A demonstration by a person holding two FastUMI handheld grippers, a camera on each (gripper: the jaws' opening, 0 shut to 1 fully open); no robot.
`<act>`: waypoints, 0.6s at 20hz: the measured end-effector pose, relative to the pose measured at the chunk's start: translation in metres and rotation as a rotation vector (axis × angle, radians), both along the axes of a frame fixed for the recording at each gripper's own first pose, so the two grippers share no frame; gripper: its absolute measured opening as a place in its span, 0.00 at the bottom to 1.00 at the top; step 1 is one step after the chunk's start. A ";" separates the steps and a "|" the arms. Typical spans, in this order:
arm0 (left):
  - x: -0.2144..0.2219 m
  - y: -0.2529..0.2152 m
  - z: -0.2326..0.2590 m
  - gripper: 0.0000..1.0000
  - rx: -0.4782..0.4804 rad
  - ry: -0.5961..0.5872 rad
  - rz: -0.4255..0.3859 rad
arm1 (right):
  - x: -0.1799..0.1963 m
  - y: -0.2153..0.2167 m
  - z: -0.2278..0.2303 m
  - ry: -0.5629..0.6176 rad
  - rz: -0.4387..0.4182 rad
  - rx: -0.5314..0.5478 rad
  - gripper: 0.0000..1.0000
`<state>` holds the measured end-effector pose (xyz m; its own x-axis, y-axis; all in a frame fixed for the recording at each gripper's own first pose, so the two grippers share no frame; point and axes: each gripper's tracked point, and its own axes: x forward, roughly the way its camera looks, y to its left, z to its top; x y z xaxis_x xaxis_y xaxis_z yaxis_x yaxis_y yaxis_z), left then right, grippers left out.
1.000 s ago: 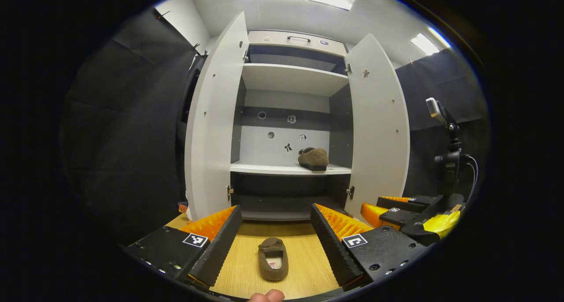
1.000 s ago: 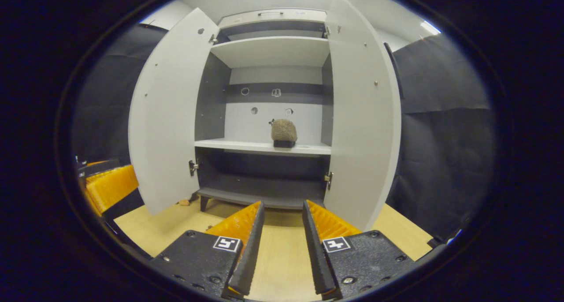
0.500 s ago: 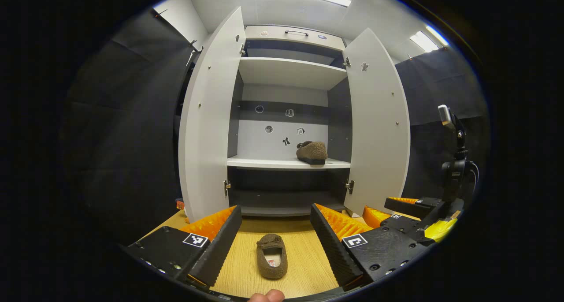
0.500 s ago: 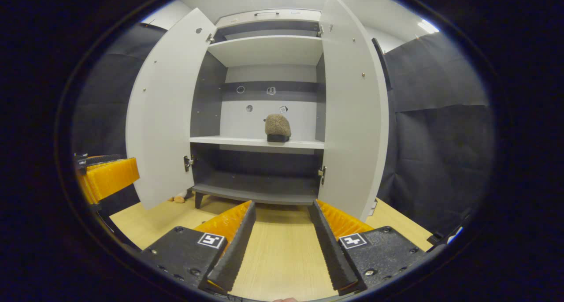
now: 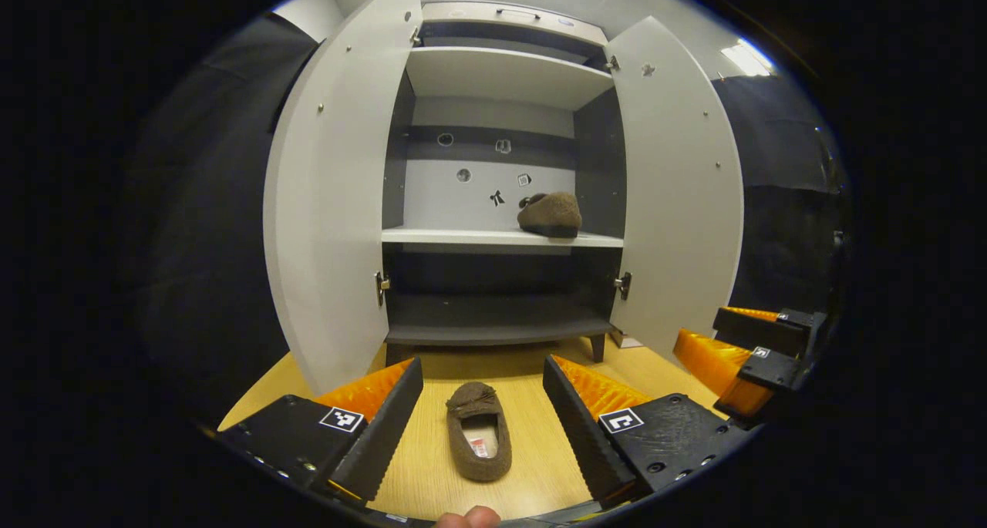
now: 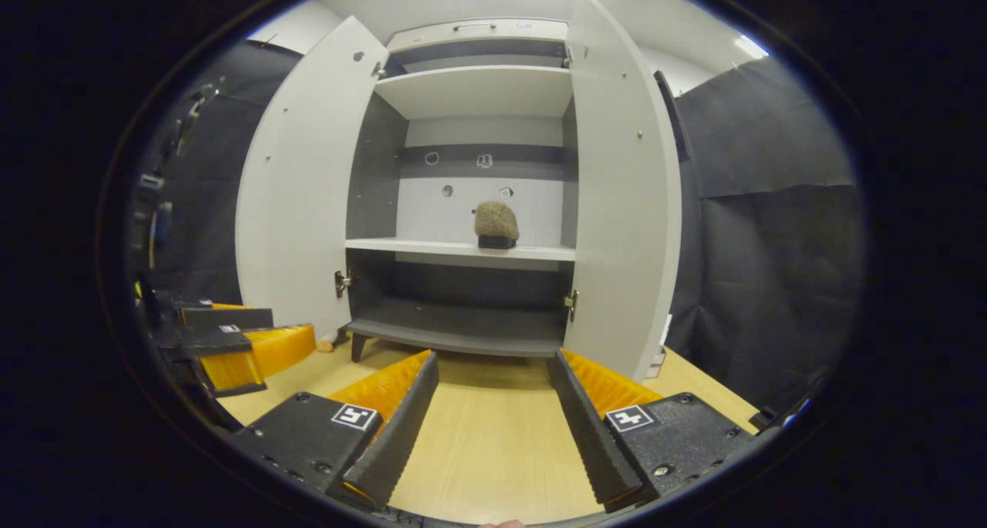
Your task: Grab one shoe with the right hand and put it into the shoe cabinet, grab the other shoe with the left hand and put it into the shoe cabinet; then close the right door with the right hand and the left door with the left hand.
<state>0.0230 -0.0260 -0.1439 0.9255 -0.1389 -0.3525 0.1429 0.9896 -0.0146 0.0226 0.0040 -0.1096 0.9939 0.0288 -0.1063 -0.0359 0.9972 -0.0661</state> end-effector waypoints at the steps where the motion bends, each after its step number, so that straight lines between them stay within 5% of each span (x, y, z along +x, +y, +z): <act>1: 0.004 0.001 -0.013 0.95 -0.007 0.034 0.002 | -0.001 -0.001 0.000 0.004 -0.001 0.002 0.93; 12: 0.017 0.035 -0.152 0.96 -0.077 0.426 0.115 | -0.004 -0.018 -0.016 0.066 -0.036 0.001 0.93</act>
<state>0.0404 0.0091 -0.2962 0.7110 -0.0842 -0.6981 -0.0030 0.9924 -0.1227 0.0181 -0.0142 -0.1259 0.9851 -0.0071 -0.1716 -0.0040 0.9980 -0.0639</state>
